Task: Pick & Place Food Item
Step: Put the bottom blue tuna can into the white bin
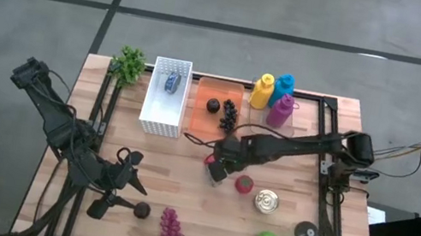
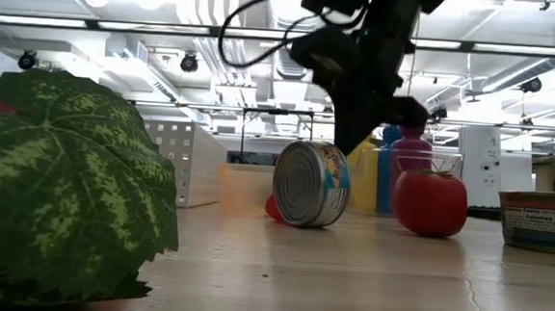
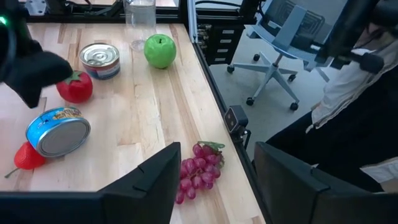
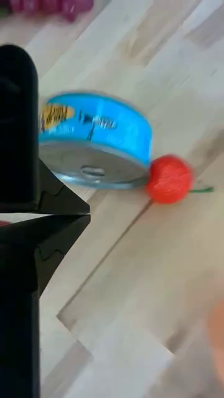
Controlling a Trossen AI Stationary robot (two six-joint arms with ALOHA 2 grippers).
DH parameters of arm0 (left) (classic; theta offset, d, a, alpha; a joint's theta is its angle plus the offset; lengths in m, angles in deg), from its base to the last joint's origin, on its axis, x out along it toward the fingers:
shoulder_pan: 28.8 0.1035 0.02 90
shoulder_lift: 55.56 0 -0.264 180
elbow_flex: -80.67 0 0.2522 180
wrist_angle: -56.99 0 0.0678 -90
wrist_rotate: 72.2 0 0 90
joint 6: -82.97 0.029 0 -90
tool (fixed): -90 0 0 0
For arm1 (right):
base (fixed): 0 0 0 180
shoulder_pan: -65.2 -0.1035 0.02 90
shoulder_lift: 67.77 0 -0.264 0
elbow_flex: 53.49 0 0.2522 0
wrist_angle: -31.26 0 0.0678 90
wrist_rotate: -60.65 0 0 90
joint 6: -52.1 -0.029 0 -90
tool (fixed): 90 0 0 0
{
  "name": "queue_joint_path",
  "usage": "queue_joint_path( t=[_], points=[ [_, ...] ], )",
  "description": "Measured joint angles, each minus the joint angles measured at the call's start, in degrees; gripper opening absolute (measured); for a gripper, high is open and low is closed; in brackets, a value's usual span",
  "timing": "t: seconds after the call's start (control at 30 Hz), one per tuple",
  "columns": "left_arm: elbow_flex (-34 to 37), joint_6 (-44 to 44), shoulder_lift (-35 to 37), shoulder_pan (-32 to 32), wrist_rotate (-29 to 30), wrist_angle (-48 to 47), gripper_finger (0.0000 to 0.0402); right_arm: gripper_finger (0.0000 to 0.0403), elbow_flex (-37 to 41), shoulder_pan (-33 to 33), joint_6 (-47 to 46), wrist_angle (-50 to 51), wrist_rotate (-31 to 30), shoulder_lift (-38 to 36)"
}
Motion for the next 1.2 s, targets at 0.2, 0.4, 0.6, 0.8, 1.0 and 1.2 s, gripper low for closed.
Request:
queue_joint_path(
  t=[0.2,0.4,0.6,0.8,1.0,1.2],
  points=[
    [0.0,0.0,0.0,0.0,0.0,-0.1,0.0215,0.0009,0.0,-1.0,0.5,0.4,-6.1,-5.4],
    [0.0,-0.1,0.0,0.1,4.0,-0.2,0.0205,0.0009,-0.1,-3.5,5.1,0.4,-12.3,-11.7],
    [0.0,-0.3,0.0,0.1,8.0,0.3,0.0195,0.0009,-0.5,-6.5,11.0,0.2,-12.4,-16.6],
    [0.0,-3.2,0.0,0.1,13.5,0.5,0.0188,0.0009,-0.4,-9.3,12.0,0.2,-13.5,-20.3],
    [0.0,-9.2,-0.2,0.1,17.7,0.5,0.0184,0.0009,-0.4,-11.9,16.0,0.0,-13.6,-21.9],
    [0.3,-11.0,-0.3,0.1,22.0,1.1,0.0189,0.0009,-0.4,-15.2,16.9,-0.3,-13.5,-23.0]
  ],
)
